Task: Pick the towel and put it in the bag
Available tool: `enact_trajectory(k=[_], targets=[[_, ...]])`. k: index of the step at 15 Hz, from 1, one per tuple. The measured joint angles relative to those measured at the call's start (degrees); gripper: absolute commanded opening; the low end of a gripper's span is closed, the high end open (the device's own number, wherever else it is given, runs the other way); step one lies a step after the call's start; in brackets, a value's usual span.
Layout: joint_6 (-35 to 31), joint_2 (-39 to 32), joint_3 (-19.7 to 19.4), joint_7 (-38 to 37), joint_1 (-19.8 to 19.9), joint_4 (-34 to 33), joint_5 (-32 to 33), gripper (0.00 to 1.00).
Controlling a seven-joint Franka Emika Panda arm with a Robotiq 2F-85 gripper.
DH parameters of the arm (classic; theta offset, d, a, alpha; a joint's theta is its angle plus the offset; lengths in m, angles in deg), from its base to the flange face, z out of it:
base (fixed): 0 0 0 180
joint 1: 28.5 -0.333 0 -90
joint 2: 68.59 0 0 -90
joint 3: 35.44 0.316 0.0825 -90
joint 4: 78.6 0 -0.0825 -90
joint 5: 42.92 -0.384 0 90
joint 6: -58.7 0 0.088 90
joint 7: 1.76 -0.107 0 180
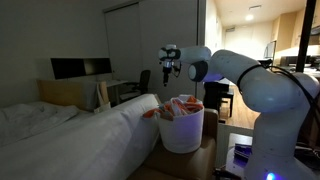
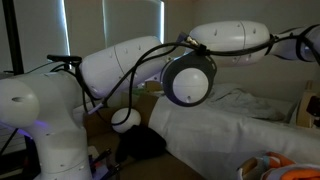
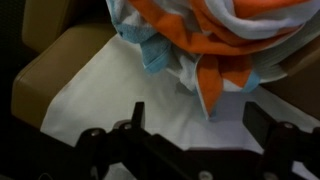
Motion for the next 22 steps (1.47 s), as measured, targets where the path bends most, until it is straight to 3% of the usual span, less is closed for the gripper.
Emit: enact_trajectory(k=[8, 12, 16, 22], targets=[[1.2, 6.7, -4.1, -27.0, -6.9, 0.0, 1.3, 1.0], [4.2, 10.5, -5.1, -36.5, -9.6, 0.0, 1.7, 1.0], [8.7, 14.2, -5.2, -41.0, -11.2, 0.0, 1.8, 1.0], [9.0, 14.2, -5.0, -41.0, -11.3, 0.3, 1.8, 1.0]])
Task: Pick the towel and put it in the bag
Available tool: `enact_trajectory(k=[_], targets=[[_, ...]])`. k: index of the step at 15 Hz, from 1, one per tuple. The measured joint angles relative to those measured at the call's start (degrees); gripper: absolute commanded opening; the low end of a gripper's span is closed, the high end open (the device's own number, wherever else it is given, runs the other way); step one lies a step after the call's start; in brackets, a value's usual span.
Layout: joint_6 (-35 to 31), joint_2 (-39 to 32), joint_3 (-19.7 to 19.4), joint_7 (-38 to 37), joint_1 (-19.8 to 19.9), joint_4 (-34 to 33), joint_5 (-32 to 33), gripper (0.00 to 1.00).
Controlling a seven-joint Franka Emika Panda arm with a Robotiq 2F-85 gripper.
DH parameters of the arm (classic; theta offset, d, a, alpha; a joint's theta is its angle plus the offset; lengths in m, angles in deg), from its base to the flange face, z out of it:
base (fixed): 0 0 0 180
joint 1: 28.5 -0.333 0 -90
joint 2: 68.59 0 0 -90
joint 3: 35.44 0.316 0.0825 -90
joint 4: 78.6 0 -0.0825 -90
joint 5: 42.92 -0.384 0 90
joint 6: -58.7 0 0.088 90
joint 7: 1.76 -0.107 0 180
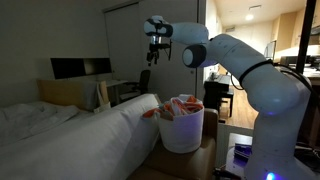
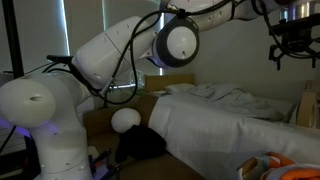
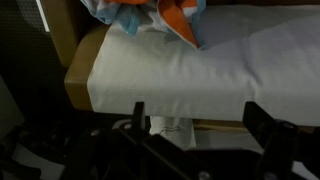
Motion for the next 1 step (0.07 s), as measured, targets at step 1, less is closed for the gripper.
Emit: enact_trajectory(k=[1], targets=[[0.0, 0.0, 0.0, 0.0, 0.0, 0.0, 0.0, 1.0]])
